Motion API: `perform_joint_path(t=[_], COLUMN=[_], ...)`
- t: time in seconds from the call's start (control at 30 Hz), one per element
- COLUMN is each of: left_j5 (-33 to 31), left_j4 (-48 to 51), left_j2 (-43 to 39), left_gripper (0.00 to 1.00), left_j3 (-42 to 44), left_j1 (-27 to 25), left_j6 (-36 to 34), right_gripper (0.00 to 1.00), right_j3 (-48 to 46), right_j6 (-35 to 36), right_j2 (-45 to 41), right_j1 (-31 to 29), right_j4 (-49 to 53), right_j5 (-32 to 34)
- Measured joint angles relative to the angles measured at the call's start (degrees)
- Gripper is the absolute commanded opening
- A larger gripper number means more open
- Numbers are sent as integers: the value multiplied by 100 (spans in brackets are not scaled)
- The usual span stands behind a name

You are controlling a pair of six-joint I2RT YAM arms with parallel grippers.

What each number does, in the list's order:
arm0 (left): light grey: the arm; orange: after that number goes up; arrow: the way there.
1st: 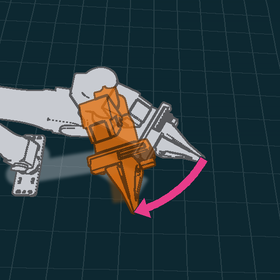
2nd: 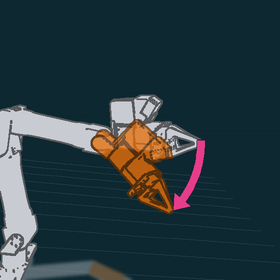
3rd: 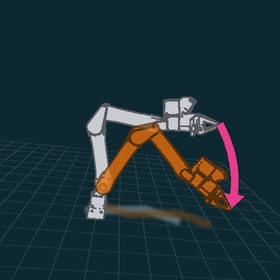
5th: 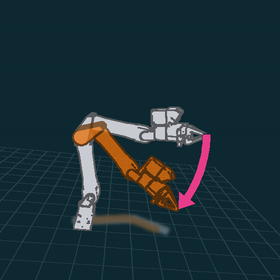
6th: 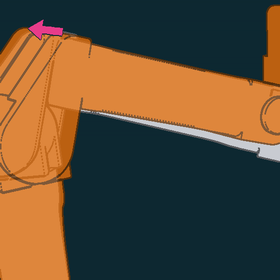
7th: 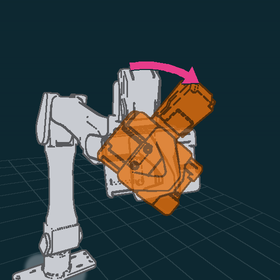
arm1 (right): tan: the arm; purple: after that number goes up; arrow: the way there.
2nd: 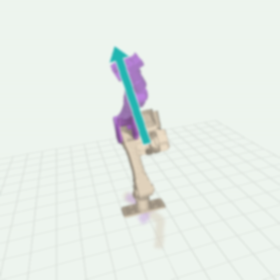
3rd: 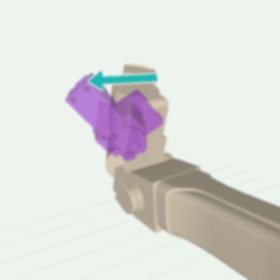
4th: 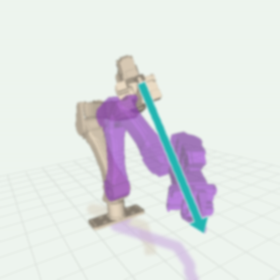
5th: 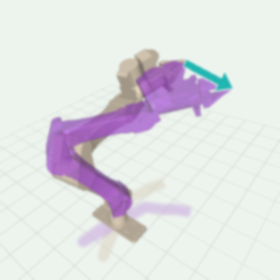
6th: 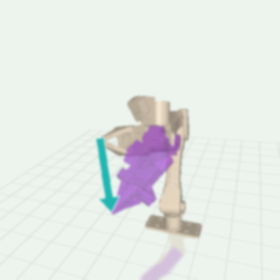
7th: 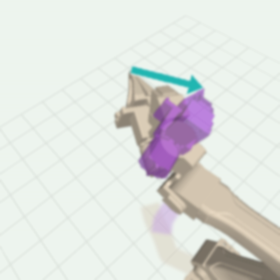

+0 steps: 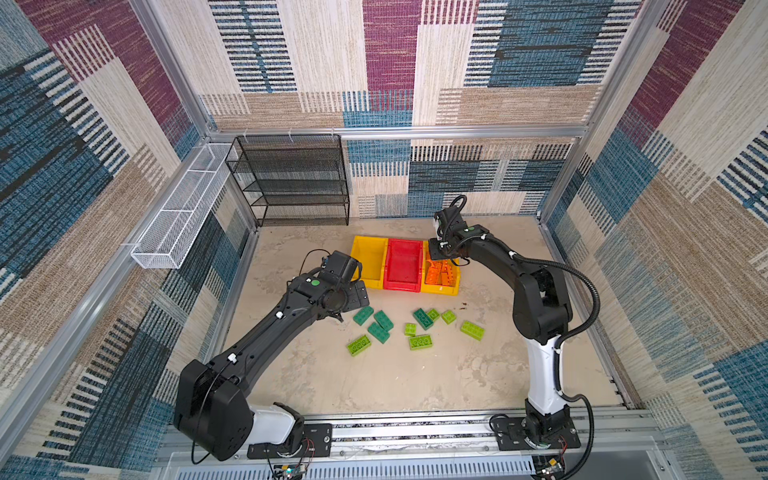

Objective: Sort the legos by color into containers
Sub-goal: 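Release the half-round piece into the bin while the left gripper reaches a green brick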

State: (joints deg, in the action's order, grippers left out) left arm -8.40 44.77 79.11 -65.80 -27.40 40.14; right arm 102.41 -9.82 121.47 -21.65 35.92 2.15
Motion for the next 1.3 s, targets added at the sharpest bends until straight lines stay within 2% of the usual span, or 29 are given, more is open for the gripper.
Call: perform_joint_path(t=[0.13, 0.17, 0.47, 0.73, 0.93, 1.3], left_j5=[142, 168, 323, 278, 426, 588], left_j4=[-4, -11, -278, -551, -859, -931], left_j2=[221, 286, 1036, 1838, 2258, 3226], left_gripper=[100, 100, 98, 88, 83, 67], left_j3=[-55, -87, -321, -673, -787, -1447], left_j1=[232, 289, 800, 1274, 1657, 1716], left_j6=[2, 2, 46, 227, 592, 990], right_gripper=[98, 100, 100, 100, 100, 100], right_j3=[-11, -11, 0, -706, -1154, -1493], right_j6=[-2, -2, -105, -323, -387, -409], right_j2=[-81, -125, -933, -2033, -2531, -2946], right_j1=[-4, -7, -15, -116, -127, -127], right_j4=[61, 87, 358, 522, 584, 654], right_j5=[4, 11, -31, -162, -140, 144])
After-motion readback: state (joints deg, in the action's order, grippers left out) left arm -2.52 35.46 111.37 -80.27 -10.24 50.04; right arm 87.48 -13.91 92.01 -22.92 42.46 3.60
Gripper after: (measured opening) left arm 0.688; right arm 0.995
